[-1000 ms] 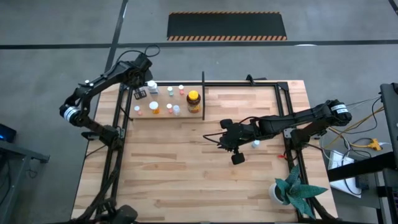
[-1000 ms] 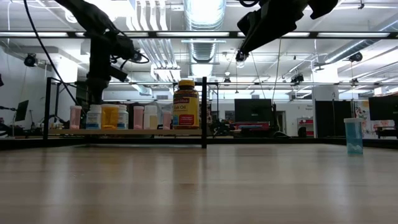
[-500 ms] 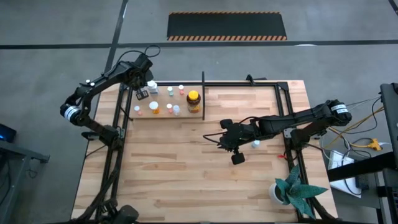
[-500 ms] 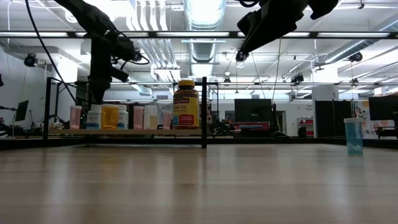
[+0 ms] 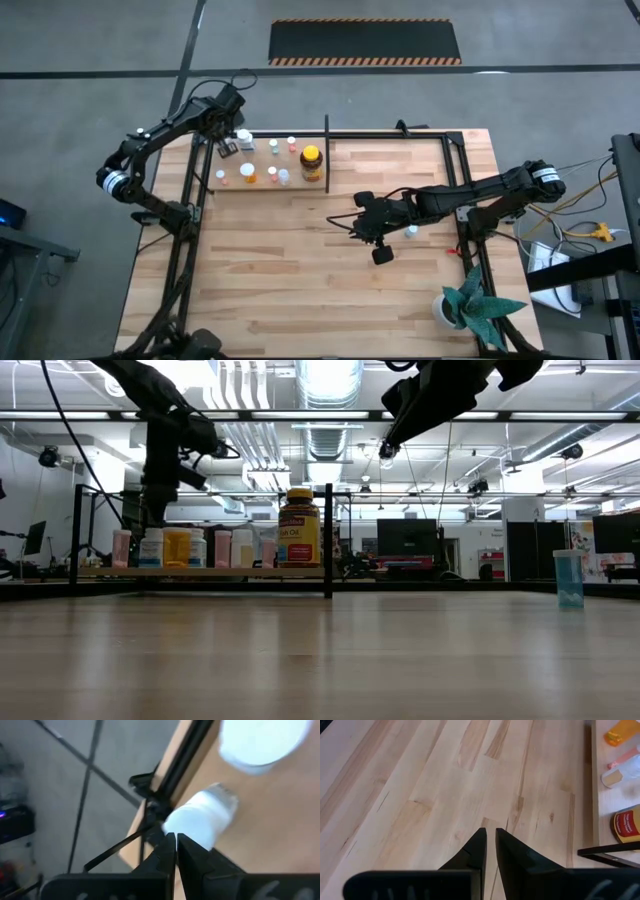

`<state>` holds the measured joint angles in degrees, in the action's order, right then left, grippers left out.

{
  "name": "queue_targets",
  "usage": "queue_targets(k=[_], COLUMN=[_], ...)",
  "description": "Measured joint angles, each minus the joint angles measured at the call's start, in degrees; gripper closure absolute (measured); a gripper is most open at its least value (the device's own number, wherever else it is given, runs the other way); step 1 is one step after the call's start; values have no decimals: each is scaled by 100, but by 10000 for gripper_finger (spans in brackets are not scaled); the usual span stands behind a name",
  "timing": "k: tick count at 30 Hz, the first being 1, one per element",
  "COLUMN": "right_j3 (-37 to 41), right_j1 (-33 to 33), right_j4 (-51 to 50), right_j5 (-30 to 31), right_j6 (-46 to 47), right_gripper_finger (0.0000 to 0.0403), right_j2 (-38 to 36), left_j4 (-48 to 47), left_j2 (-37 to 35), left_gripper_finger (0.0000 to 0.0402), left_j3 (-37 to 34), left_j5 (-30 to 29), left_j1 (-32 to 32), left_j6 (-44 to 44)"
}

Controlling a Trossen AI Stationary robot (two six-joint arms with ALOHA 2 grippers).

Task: Pick and place medicine bottles onto shelf by color
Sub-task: Adjust the white pill bottle on the shelf, then put the blue pill bottle on the shelf

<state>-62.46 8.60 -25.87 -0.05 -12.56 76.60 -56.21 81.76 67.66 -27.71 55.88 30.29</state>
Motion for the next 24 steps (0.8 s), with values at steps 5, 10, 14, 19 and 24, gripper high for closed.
queue_targets(k=[5, 10, 14, 19, 24], right_j3=[0, 3, 32, 46, 46], right_j1=[0, 2, 0, 0, 1], right_j4=[1, 3, 4, 7, 114], right_j5=[2, 2, 4, 4, 8], right_j6=[-2, -2, -2, -5, -72], right_gripper_finger=[371, 371, 371, 371, 371], right_j2=[0, 0, 0, 0, 0], left_j4=[65, 31, 23, -130, -73], left_j2=[-1, 79, 58, -205, -718], left_gripper_finger=[402, 402, 402, 402, 402], left_j3=[-32, -60, -64, 100, 163], left_j5=[-200, -200, -202, -215, 44], left_j1=[0, 0, -18, -359, -1212], left_j6=[4, 2, 1, -435, -1119])
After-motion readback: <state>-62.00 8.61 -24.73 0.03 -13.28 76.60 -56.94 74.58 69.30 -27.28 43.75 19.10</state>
